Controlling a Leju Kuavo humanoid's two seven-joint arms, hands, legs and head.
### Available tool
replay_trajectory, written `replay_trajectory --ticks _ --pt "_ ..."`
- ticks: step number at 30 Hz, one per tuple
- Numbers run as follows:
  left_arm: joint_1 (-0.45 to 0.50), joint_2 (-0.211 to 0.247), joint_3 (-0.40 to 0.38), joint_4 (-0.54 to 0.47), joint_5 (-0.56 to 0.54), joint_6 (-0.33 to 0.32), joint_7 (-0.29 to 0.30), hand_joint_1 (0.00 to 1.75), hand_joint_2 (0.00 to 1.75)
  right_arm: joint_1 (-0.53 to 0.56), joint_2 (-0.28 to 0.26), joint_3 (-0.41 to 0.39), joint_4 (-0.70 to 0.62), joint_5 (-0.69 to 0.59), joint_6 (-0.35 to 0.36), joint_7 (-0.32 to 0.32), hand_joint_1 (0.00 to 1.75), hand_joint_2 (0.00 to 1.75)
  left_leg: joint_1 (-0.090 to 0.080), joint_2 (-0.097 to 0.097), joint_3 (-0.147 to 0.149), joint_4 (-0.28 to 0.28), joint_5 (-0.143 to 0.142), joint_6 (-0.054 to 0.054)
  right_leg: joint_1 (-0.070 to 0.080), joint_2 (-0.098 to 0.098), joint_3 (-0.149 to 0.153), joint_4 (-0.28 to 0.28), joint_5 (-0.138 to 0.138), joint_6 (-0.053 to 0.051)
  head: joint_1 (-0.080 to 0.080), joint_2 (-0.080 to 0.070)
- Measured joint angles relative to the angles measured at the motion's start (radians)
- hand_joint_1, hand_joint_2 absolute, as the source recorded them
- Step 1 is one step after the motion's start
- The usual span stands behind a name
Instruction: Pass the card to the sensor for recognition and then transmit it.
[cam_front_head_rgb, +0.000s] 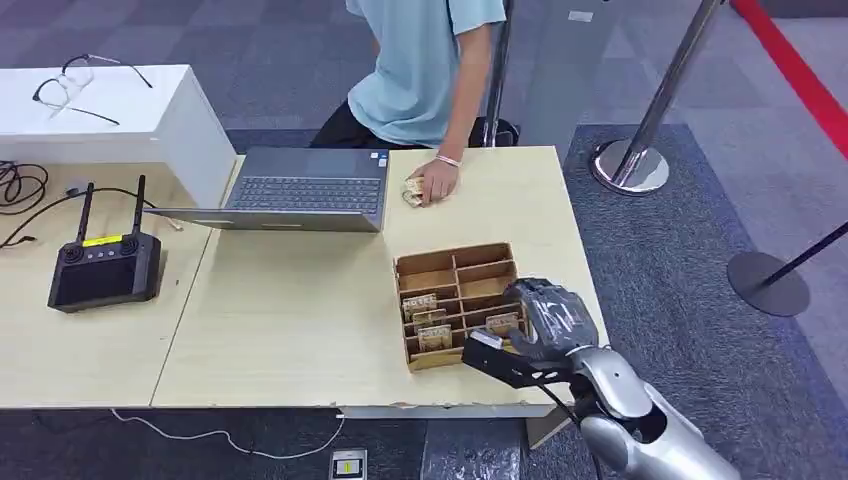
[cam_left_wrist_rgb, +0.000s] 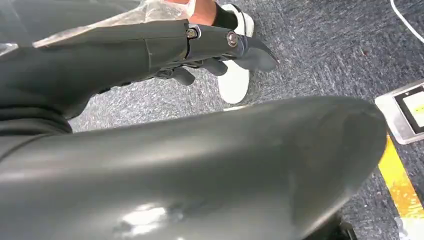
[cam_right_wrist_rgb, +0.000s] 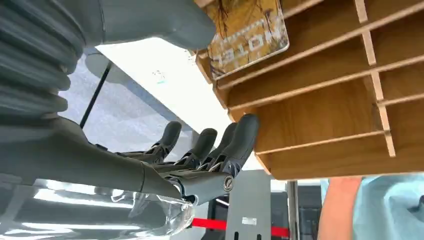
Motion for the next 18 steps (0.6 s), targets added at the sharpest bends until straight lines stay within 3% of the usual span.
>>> replay_trajectory --ticks 18 --pt "0.0 0.0 0.0 0.0 0.003 0.002 0.001 0.0 0.0 0.029 0.005 0.0 0.027 -0.001 -0.018 -0.021 0.7 1.75 0.0 0.0 0.0 0.0 0.0 0.0 0.0 0.0 0.0 0.0 0.0 0.0 0.0 0.0"
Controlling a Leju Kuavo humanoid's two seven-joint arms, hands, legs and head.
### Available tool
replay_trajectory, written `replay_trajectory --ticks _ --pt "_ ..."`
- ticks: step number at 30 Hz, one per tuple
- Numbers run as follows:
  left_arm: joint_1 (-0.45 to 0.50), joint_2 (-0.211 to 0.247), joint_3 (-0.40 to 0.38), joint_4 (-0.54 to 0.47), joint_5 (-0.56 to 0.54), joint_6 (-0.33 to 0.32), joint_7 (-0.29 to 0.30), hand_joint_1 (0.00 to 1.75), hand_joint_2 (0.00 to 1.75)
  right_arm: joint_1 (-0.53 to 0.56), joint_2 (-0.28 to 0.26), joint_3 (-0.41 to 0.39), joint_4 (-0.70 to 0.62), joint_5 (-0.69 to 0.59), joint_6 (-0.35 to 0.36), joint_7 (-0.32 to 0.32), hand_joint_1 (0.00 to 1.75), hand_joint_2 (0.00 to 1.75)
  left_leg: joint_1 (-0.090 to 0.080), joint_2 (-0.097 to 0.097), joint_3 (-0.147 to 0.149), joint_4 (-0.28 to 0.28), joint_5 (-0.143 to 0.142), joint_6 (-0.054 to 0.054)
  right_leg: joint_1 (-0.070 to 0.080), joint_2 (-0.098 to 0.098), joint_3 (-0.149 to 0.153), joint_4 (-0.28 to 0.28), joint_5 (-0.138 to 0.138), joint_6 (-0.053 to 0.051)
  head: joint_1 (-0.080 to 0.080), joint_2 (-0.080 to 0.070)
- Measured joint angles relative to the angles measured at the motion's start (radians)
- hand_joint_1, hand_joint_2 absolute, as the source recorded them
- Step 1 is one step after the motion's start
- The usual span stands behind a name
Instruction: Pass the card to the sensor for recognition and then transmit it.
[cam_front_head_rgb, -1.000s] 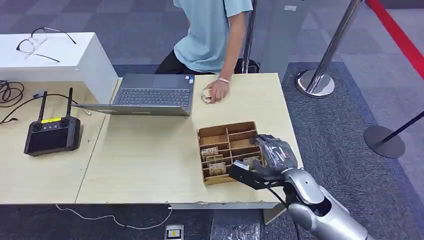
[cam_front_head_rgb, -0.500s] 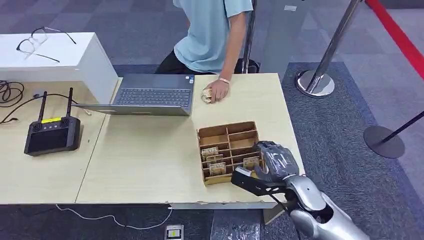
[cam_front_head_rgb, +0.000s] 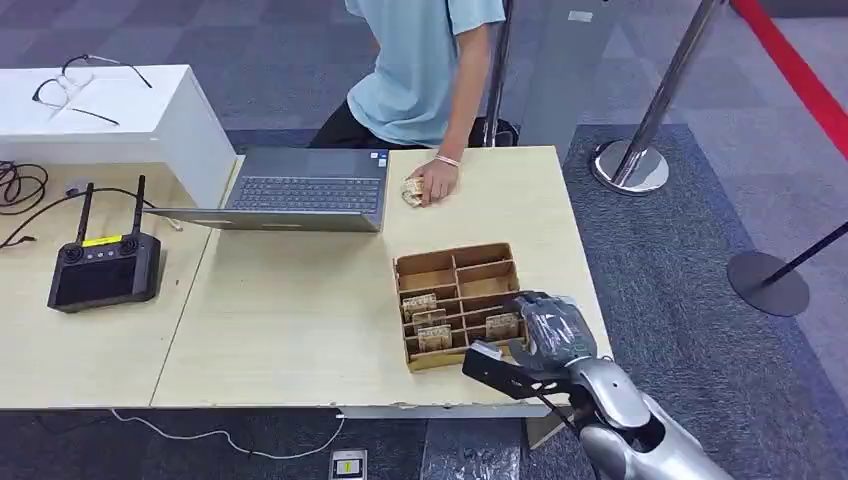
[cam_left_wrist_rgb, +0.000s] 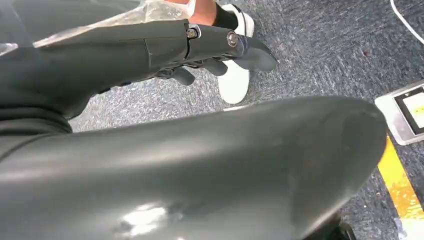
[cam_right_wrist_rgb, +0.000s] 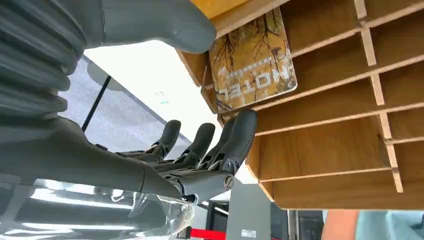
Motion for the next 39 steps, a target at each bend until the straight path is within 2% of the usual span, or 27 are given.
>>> replay_trajectory --ticks 8,22,25,27,28,29,39 --pt "0.0 0.0 0.001 0.0 0.003 0.002 0.0 0.0 0.0 0.0 0.001 0.0 0.004 0.0 -0.001 -0.002 0.68 1.75 0.0 0.0 0.0 0.0 0.0 0.0 0.0 0.0 0.0 0.0 0.0 0.0 0.0 0.0" --pt "0.0 0.004 0.003 0.0 0.008 0.01 -0.001 0.0 0.0 0.004 0.003 0.0 0.007 0.0 -0.003 -0.003 0.79 1.75 0.0 0.0 0.0 0.0 0.0 0.0 0.0 0.0 0.0 0.0 0.0 0.0 0.0 0.0" --pt "0.0 0.004 0.003 0.0 0.008 0.009 0.0 0.0 0.0 0.006 0.006 0.0 0.008 0.002 -0.004 -0.003 0.87 1.75 0.0 0.0 0.0 0.0 0.0 0.0 0.0 0.0 0.0 0.0 0.0 0.0 0.0 0.0" --pt "0.0 0.005 0.003 0.0 0.007 0.009 0.003 0.0 0.0 0.009 0.008 0.0 0.008 0.002 -0.006 -0.003 1.26 1.75 0.0 0.0 0.0 0.0 0.0 0.0 0.0 0.0 0.0 0.0 0.0 0.0 0.0 0.0" --pt "0.0 0.005 0.003 0.0 0.007 0.009 0.003 0.0 0.0 0.009 0.008 0.0 0.008 0.002 -0.006 -0.003 1.26 1.75 0.0 0.0 0.001 0.0 0.0 0.0 0.0 0.0 0.0 0.0 0.0 0.0 0.0 0.0" --pt "0.0 0.005 0.003 0.0 0.007 0.009 0.003 0.0 0.0 0.009 0.008 0.0 0.008 0.002 -0.008 -0.003 1.36 1.75 0.0 0.0 0.001 0.0 0.0 0.0 0.0 0.0 0.0 0.0 0.0 0.0 0.0 0.0" --pt "0.0 0.008 0.003 0.0 0.006 0.011 0.003 0.0 0.0 0.01 0.016 0.0 0.014 -0.006 -0.012 -0.006 1.5 1.75 0.0 0.0 0.0 0.0 0.0 0.0 0.0 0.0 0.0 0.0 0.0 0.0 0.0 0.0"
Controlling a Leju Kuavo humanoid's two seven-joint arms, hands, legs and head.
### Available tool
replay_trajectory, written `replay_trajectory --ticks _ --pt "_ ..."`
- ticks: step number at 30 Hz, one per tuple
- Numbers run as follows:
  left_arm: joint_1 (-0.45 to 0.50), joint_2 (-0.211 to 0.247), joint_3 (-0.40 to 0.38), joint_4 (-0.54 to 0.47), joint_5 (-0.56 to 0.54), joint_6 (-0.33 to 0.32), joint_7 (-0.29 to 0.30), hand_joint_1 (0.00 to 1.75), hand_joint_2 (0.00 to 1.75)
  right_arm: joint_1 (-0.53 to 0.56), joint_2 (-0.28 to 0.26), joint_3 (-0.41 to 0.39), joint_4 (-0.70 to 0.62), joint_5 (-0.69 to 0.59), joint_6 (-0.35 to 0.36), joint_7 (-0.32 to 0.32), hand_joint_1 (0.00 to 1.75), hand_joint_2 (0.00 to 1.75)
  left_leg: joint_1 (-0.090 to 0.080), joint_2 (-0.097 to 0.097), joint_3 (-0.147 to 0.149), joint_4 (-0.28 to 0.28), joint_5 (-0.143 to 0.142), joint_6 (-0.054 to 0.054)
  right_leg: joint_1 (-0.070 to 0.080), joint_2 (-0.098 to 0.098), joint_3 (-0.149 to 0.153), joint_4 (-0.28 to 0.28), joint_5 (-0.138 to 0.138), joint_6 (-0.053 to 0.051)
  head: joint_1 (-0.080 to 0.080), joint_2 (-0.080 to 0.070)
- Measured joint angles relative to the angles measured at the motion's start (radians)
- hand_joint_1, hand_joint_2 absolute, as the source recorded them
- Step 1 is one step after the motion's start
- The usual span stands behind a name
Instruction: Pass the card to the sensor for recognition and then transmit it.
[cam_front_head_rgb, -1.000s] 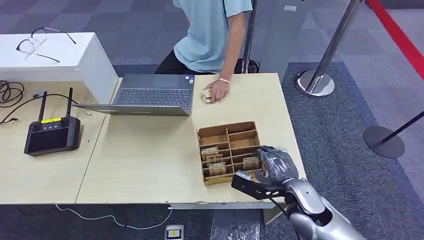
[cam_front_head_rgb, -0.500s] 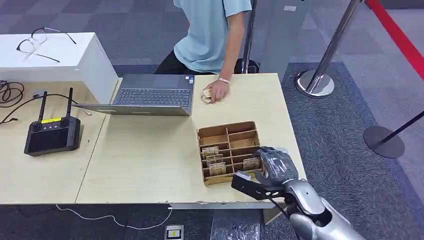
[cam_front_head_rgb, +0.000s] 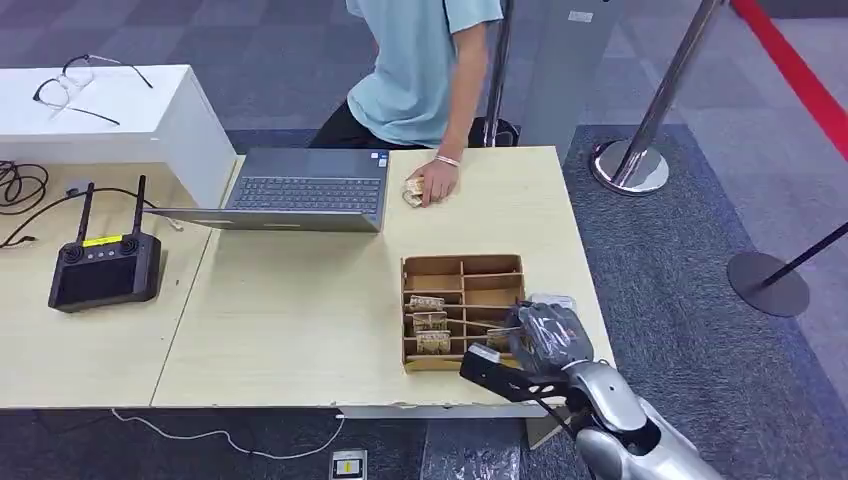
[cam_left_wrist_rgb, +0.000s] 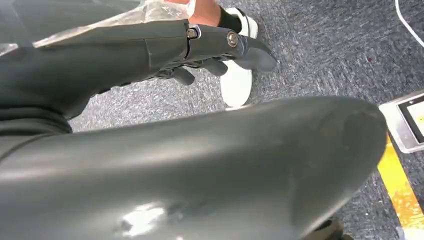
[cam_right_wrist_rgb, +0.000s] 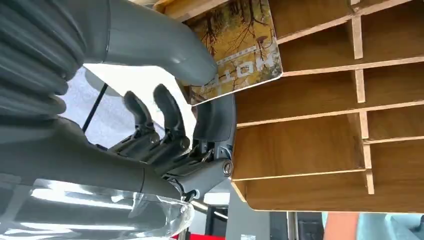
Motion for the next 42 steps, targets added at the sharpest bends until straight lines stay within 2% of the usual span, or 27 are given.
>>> replay_trajectory --ticks 2,6,9,17,25,42 --pt "0.0 0.0 0.0 0.0 0.001 0.0 -0.003 0.0 0.0 0.0 0.0 0.0 0.002 0.0 0.0 0.0 1.52 1.75 0.0 0.0 0.0 0.0 0.0 0.0 0.0 0.0 0.0 0.0 0.0 0.0 0.0 0.0" --pt "0.0 0.0 0.0 0.0 0.004 0.001 -0.008 0.0 0.0 0.0 0.002 0.0 0.003 0.002 0.0 -0.004 1.69 1.75 0.0 0.0 0.0 0.0 0.0 0.0 0.0 0.0 0.0 0.0 0.0 0.0 0.0 0.0" --pt "0.0 0.0 0.001 0.0 0.004 0.002 -0.01 0.0 0.0 0.0 0.005 0.0 0.004 0.003 -0.001 -0.005 1.75 1.75 0.0 0.0 0.0 0.0 0.0 0.0 0.0 0.0 0.0 0.0 0.0 0.0 0.0 0.0" --pt "0.0 0.004 0.002 0.0 -0.006 0.001 -0.006 0.0 0.0 0.007 0.008 -0.001 0.007 0.018 -0.028 -0.007 1.75 1.75 0.0 0.0 0.0 0.0 0.0 0.0 0.0 0.0 0.0 0.0 0.0 0.0 0.0 0.0" --pt "0.001 0.004 0.001 0.0 -0.01 0.003 -0.019 0.0 0.0 0.008 -0.001 -0.021 -0.033 0.035 -0.021 0.004 1.75 1.75 0.0 0.0 -0.001 0.0 0.0 0.0 0.0 0.0 0.0 0.0 0.0 0.0 0.0 0.0" --pt "0.001 -0.004 0.001 0.0 -0.015 0.003 -0.032 0.0 0.0 -0.122 0.002 -0.017 -0.094 0.032 0.029 0.002 1.75 1.75 0.0 0.0 -0.001 0.0 0.0 0.0 0.0 0.0 0.0 0.0 0.0 0.0 0.0 0.0"
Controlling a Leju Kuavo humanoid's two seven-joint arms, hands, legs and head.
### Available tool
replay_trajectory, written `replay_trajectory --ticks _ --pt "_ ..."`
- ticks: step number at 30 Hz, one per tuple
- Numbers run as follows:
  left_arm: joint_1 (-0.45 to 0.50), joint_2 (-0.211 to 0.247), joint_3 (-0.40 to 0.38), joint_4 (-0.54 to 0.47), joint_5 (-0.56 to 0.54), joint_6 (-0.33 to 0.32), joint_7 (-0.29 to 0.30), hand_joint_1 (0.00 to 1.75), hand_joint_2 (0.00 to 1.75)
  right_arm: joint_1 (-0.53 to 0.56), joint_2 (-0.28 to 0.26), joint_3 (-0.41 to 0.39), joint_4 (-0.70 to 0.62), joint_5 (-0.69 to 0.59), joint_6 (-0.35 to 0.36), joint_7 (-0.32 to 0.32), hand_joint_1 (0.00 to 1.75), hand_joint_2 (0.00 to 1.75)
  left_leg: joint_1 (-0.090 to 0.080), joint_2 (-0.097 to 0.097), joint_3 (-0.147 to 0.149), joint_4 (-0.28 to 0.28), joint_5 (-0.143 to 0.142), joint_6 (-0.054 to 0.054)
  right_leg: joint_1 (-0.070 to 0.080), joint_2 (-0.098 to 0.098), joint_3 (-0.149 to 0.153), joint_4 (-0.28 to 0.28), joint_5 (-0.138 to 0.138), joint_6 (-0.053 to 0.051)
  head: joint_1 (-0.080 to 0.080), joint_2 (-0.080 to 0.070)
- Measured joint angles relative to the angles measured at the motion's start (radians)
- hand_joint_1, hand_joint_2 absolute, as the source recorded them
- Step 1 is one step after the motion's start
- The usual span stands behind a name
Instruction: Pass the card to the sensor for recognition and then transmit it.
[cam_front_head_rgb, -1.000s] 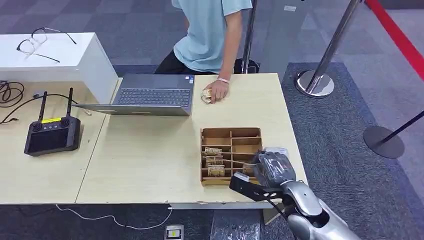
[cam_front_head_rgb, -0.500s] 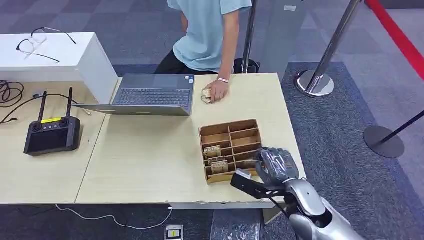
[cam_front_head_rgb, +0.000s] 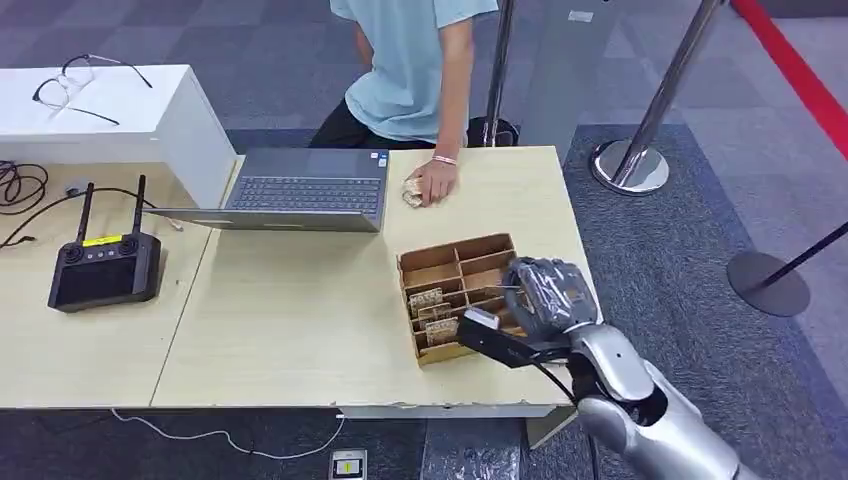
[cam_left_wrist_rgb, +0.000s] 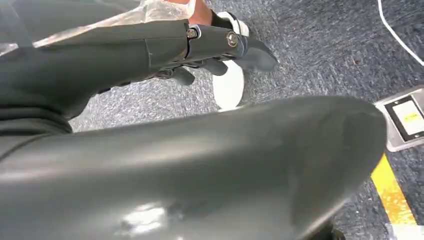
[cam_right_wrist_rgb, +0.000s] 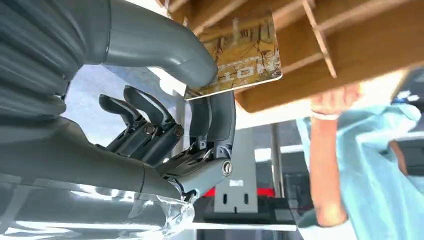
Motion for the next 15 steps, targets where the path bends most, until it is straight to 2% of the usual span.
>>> replay_trajectory --ticks 15 --pt "-0.001 -0.001 0.0 0.0 -0.014 0.005 -0.013 0.0 0.0 -0.131 0.023 0.029 0.014 -0.018 0.012 -0.007 1.75 1.75 0.0 0.0 -0.001 0.0 0.0 0.0 0.0 0.0 0.0 0.0 0.0 0.0 0.0 0.0"
